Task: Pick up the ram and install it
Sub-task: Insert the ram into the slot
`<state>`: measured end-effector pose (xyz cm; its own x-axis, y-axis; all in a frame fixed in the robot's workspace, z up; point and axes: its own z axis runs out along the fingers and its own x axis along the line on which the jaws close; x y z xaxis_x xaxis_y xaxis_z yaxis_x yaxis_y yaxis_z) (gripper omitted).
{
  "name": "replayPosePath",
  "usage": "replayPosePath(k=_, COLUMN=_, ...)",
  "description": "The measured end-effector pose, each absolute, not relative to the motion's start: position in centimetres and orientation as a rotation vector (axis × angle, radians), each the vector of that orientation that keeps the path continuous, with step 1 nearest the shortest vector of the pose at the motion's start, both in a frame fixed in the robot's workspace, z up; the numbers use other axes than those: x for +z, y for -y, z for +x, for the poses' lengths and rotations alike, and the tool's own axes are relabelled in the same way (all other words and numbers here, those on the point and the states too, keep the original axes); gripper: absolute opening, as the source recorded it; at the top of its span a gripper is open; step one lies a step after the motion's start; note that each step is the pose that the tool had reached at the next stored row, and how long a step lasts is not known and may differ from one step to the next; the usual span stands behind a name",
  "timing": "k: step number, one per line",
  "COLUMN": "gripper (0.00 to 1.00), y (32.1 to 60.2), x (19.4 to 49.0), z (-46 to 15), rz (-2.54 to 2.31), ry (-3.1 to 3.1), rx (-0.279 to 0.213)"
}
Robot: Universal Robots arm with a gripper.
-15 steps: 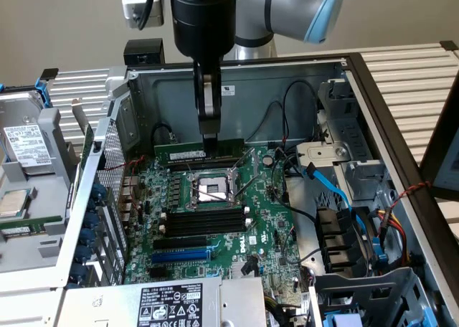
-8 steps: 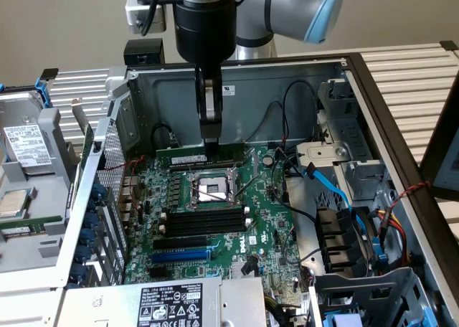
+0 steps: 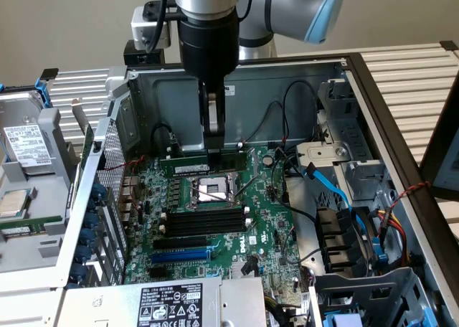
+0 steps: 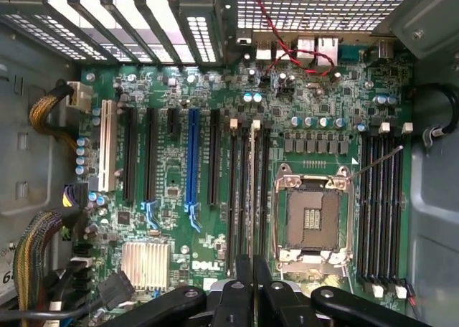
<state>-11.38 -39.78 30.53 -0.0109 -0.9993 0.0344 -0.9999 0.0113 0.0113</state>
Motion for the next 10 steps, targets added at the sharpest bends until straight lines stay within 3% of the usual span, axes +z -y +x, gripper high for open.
replayPosePath(k=10, gripper=0.13, y=40.2, x=28.8, z=-11.4, rz=2.173, ry=2.220, rx=0.028)
